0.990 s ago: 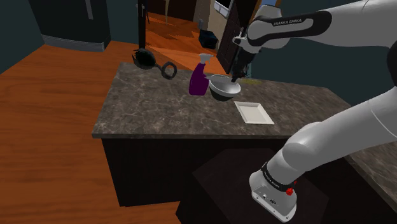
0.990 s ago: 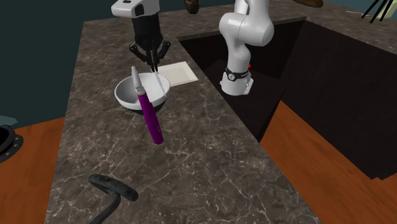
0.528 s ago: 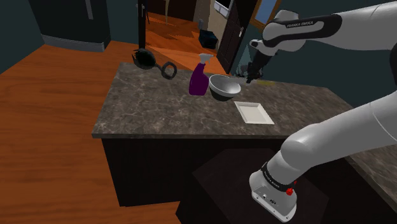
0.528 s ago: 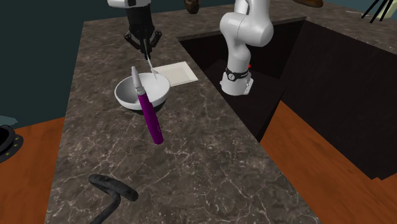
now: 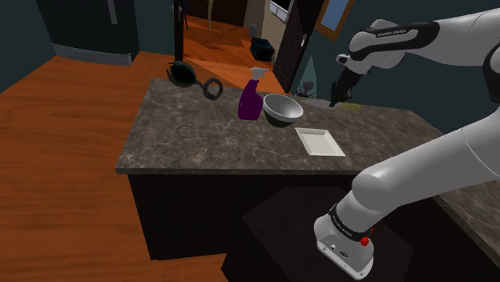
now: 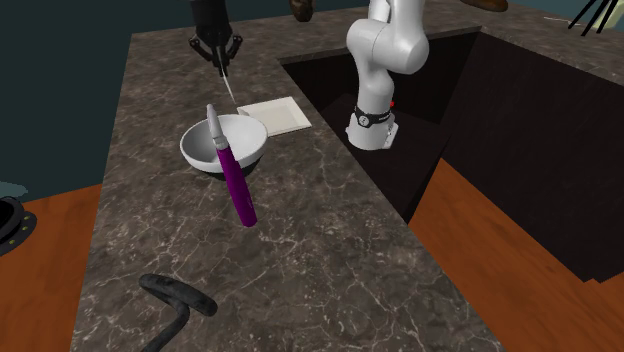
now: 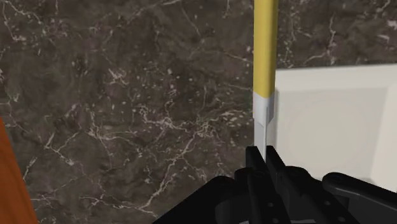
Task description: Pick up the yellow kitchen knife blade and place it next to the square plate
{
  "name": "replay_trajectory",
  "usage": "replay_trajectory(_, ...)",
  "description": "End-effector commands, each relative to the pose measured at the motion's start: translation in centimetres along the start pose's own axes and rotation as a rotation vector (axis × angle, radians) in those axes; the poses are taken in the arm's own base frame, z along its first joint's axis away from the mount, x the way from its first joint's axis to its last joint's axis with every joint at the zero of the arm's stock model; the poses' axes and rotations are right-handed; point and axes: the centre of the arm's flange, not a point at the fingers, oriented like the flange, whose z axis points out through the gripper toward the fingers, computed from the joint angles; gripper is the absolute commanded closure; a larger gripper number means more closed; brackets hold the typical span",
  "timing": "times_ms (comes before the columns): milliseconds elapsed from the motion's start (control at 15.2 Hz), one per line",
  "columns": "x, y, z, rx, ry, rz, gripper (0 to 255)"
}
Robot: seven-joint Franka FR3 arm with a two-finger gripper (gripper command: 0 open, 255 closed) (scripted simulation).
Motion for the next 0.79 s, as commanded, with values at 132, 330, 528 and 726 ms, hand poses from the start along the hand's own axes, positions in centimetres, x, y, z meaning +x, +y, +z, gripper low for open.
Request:
replay_trajectory(132,-5.3,0.4,-0.5,0.000,0.000,-0.002,255)
replay_trajectory(330,-9.2,0.6,-0.8,0.000,0.000,-0.002,255)
replay_trajectory(528,-13.1,0.9,-1.1,0.000,0.000,-0.002,255)
replay_trajectory(726,-17.1,1.1,-1.3,0.000,0.000,-0.002,255)
